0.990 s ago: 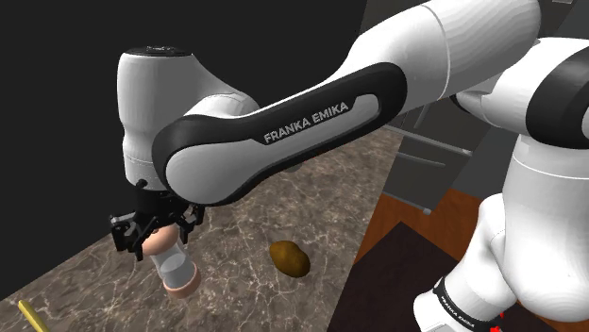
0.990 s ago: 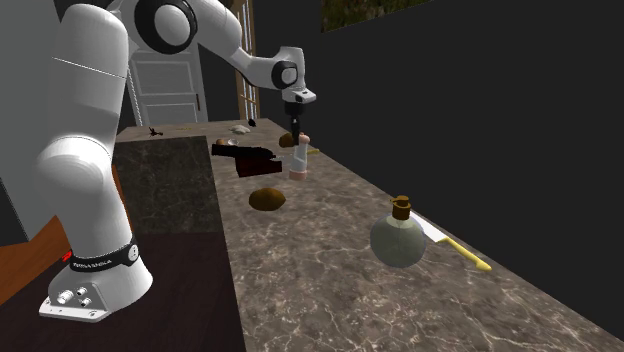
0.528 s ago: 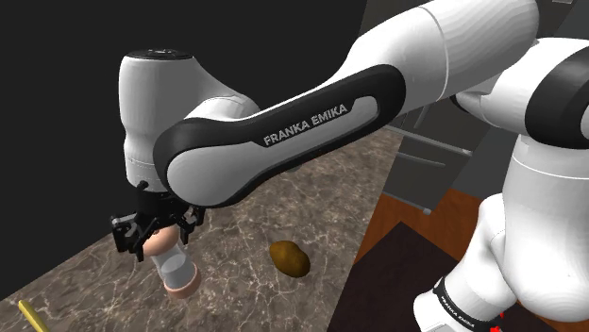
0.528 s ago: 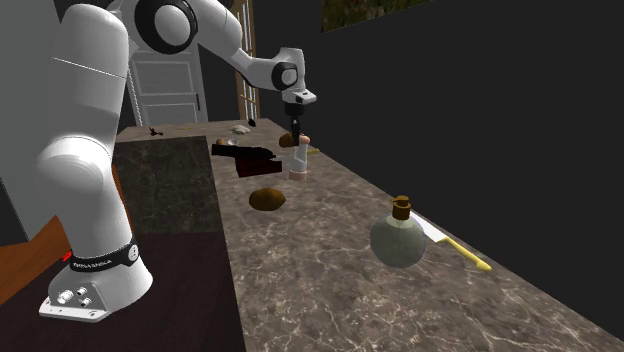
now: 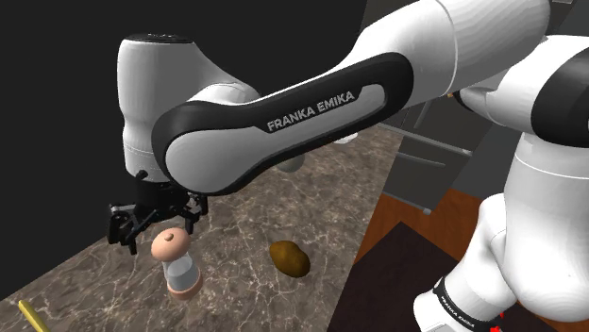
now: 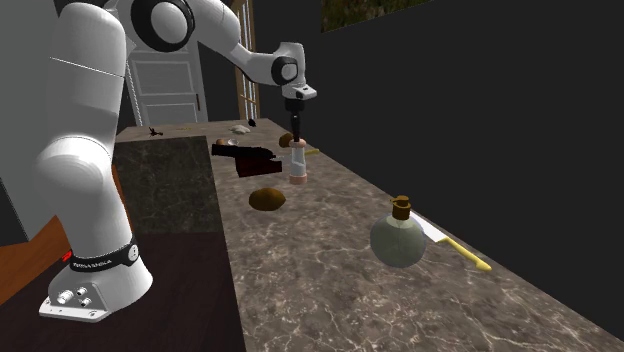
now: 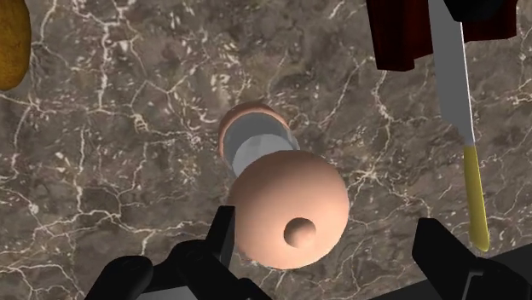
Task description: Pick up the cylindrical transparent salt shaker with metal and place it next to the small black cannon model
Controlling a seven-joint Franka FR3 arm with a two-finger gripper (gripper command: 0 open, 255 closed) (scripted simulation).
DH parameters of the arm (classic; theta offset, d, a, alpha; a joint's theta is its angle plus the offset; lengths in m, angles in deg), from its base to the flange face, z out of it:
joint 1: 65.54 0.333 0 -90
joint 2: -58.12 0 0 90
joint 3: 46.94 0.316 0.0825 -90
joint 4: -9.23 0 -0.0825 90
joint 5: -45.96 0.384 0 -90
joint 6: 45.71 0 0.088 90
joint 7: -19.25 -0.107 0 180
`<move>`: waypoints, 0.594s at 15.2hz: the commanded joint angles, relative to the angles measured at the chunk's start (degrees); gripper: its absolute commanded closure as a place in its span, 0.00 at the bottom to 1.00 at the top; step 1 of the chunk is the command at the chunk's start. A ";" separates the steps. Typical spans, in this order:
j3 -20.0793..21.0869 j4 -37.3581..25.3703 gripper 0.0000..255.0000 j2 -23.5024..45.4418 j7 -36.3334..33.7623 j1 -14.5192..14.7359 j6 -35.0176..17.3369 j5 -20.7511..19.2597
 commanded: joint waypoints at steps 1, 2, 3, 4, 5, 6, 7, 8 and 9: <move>0.21 -1.00 0.00 -1.74 0.26 -0.32 2.71 0.62; 0.26 -1.65 0.00 -2.38 0.40 -0.47 3.96 0.86; 0.25 -1.65 0.00 -2.38 0.41 -0.46 3.96 0.86; 0.25 -1.64 0.00 -2.38 0.41 -0.46 3.96 0.86; 0.25 -1.64 0.00 -2.38 0.41 -0.46 3.96 0.86; 0.25 -1.64 0.00 -2.38 0.41 -0.46 3.96 0.86; 0.25 -1.65 0.00 -2.38 0.41 -0.46 3.96 0.86; 0.25 -1.65 0.00 -2.38 0.41 -0.46 3.96 0.86; 0.25 -1.65 0.00 -2.38 0.41 -0.46 3.96 0.86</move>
